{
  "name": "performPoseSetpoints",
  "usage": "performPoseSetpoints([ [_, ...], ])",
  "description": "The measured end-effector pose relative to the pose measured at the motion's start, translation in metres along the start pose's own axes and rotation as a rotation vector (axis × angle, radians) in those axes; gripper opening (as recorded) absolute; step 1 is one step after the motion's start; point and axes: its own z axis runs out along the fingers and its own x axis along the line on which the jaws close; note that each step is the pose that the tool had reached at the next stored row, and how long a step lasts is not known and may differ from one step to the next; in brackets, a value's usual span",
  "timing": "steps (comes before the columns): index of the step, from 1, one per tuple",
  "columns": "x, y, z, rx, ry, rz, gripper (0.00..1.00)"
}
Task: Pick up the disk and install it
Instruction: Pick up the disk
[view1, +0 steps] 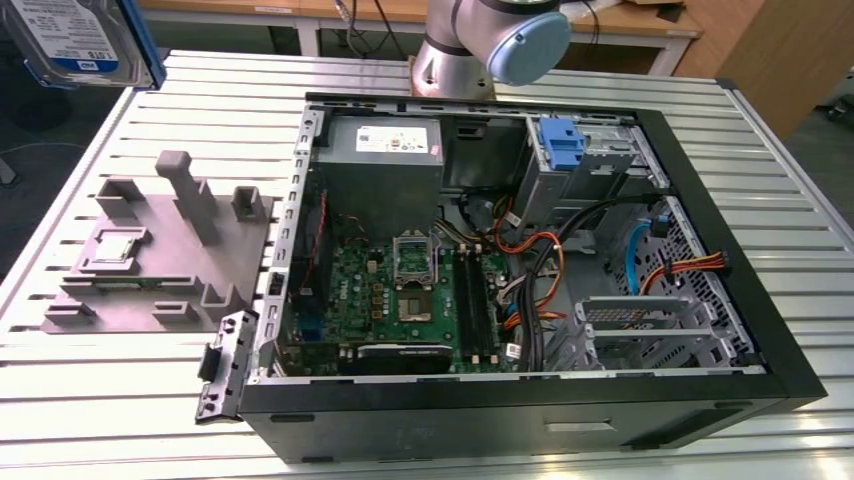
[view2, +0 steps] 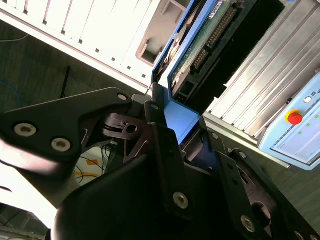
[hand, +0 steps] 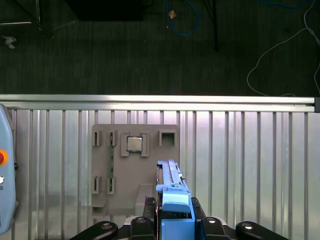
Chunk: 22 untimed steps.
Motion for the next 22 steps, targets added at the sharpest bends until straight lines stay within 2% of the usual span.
performPoseSetpoints([
  [14,0.0000,-0.0015,0.0000,0.0001,0.0000,0.000,0.36],
  [15,0.0000,-0.0034,0.0000,0.0000,0.0000,0.000,0.36],
  [22,0.0000,-0.0049,0.0000,-0.0001,0.0000,0.000,0.36],
])
